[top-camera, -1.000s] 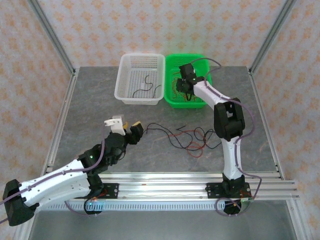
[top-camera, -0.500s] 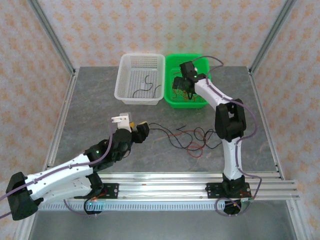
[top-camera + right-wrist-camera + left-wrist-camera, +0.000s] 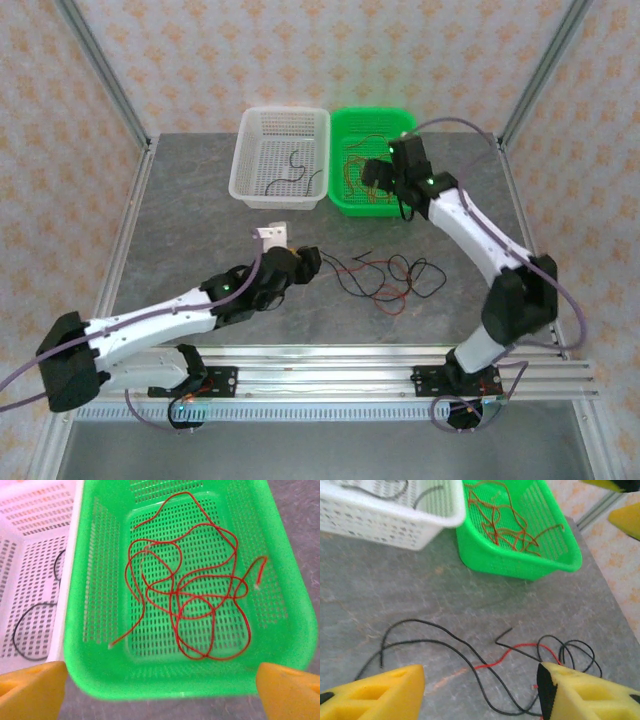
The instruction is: Untangle the cables
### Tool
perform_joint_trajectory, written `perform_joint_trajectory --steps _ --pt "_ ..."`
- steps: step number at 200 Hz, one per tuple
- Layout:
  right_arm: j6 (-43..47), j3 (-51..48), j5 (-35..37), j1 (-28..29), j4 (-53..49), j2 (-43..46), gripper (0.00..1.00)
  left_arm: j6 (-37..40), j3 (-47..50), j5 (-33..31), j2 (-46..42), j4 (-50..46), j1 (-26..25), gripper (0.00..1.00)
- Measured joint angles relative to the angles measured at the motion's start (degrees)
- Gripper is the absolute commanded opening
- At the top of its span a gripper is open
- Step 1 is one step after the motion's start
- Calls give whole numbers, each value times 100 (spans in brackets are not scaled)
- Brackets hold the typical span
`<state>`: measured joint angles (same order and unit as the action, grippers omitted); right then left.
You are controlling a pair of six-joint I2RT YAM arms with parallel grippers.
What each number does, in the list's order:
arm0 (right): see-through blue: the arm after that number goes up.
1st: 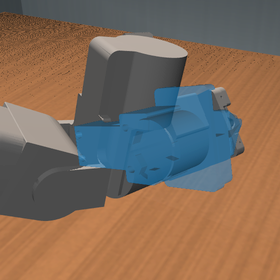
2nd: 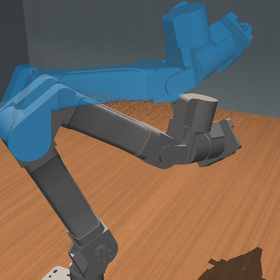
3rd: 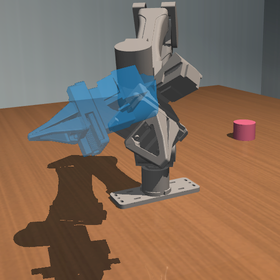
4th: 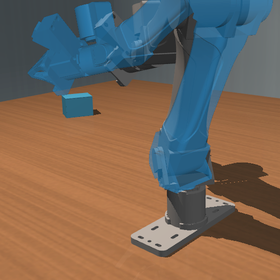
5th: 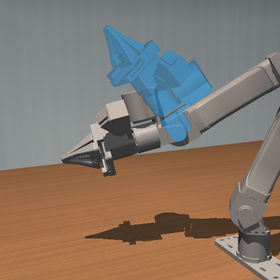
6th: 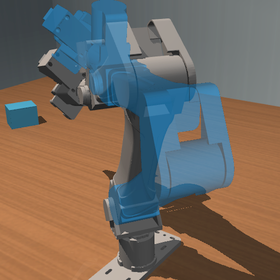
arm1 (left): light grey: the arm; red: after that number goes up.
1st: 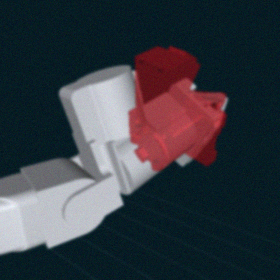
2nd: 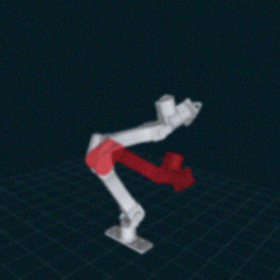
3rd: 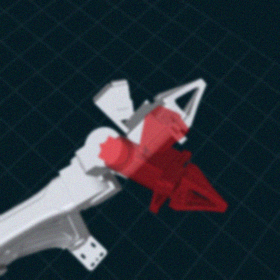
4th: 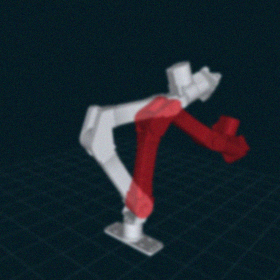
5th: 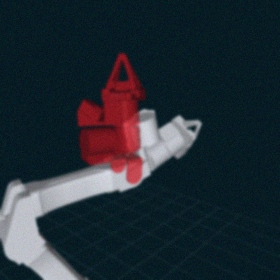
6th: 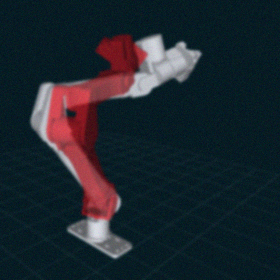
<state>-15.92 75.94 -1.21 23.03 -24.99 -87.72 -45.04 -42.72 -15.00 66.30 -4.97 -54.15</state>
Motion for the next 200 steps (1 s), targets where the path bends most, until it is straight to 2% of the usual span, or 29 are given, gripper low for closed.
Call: perform_joint_trajectory --steps 46,104,153,200 --pt "-190 -1904 42 125 208 1843 96 -592 -1165 566 1818 -223 -428 57" --pt "-664 -3377 160 125 455 3198 95 -977 -2420 868 3541 -343 -739 61" --pt "-1222 -3945 448 92 535 4030 91 -796 -3386 876 4701 -411 -774 60" --pt "-1499 -3982 603 11 533 4474 86 -494 -4151 684 5565 -1014 -774 55"
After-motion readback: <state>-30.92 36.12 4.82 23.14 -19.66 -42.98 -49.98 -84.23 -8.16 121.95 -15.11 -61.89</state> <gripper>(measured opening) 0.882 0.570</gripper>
